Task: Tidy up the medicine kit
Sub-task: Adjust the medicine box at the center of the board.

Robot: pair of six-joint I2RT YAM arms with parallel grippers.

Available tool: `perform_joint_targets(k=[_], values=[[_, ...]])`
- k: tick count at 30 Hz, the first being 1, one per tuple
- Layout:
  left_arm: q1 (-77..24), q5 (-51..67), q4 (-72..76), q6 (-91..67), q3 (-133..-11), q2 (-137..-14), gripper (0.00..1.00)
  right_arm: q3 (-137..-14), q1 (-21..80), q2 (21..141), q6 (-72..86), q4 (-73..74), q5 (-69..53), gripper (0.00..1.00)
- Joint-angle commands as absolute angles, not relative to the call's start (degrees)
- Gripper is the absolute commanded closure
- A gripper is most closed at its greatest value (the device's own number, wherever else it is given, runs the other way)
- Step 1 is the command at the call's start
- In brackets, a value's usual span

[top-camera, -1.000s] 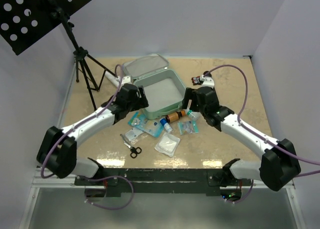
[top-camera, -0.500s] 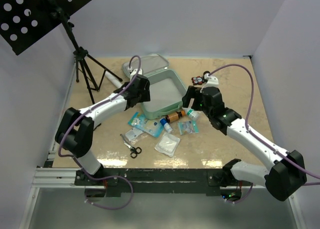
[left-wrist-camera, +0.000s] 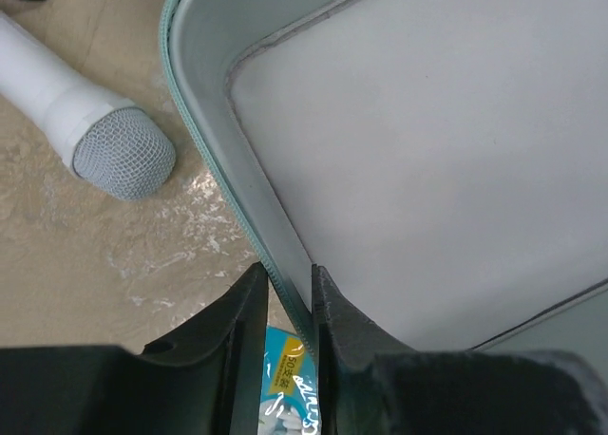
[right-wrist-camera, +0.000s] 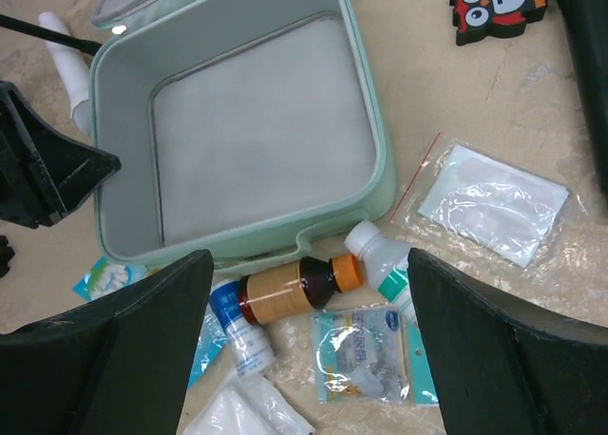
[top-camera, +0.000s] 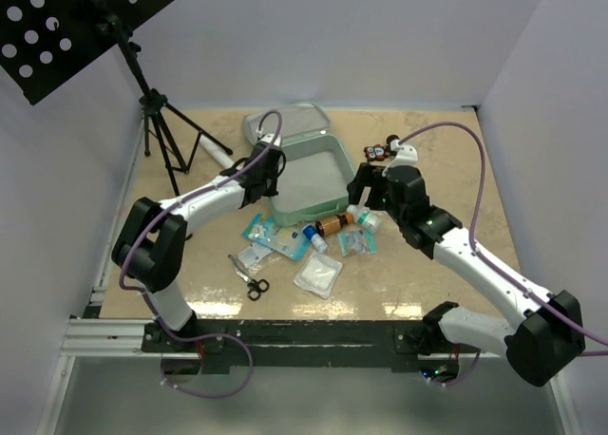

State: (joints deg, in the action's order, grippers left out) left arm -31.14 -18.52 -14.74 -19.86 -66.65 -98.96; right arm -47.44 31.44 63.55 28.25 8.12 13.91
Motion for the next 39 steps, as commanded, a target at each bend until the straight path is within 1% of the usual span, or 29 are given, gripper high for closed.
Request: perform_joint_targets(k=[1,4,6,15,18,22,23,25,28,30,33,34,36,39], values=[[-31.29,-13.54,-11.08,-10.3,-68.2,-99.85,0.89,-46.85,31.38,61.53,27.51,6.15,13.36,0.12],[-31.2,-12.66,-7.31,-6.87,-67.59,-99.14,0.96,-46.5,31.38,60.91,27.51,5.89,13.18,0.12],[-31.2,-13.44,-6.24,-6.24,-67.76,-99.31,0.98,-46.32,31.38,60.56,27.42,5.8,13.18,0.12],[-30.15,-16.35,-5.97,-4.13,-72.15,-103.35,0.97,-45.18,31.46,60.21,26.98,5.1,13.1,0.11],[-30.15,-16.43,-6.24,-5.44,-72.69,-103.62,0.94,-45.09,31.46,60.2,27.07,5.1,13.1,0.11],[-30.06,-17.4,-7.11,-8.34,-73.3,-102.92,0.82,-45.35,31.46,60.73,26.98,5.45,13.27,0.09],[-30.06,-16.79,-7.12,-8.7,-73.39,-102.22,0.8,-45.44,31.38,60.82,26.98,5.71,13.27,0.08],[-30.06,-15.74,-6.51,-9.49,-72.78,-100.91,0.78,-45.18,31.46,61.08,26.81,5.89,13.19,0.08],[-30.06,-13.28,-4.58,-10.1,-70.32,-99.41,0.78,-45.0,31.46,62.22,26.89,6.94,12.04,0.08],[-30.15,-12.05,-4.39,-11.16,-68.56,-99.75,0.81,-44.83,31.46,63.28,26.98,7.64,11.6,0.08],[-30.06,-11.6,-3.09,-13.26,-65.14,-99.76,0.94,-44.74,31.64,64.51,27.42,8.09,11.43,0.08],[-30.15,-11.51,-2.03,-14.23,-63.56,-99.32,0.97,-44.56,31.64,64.95,27.6,7.91,11.34,0.08],[-30.06,-12.47,-0.88,-15.99,-61.09,-98.53,1.0,-43.86,31.64,66.61,28.38,7.12,10.03,0.08],[-29.88,-15.37,1.4,-18.36,-59.86,-97.3,1.0,-44.12,31.55,69.43,28.3,7.38,10.02,0.08]])
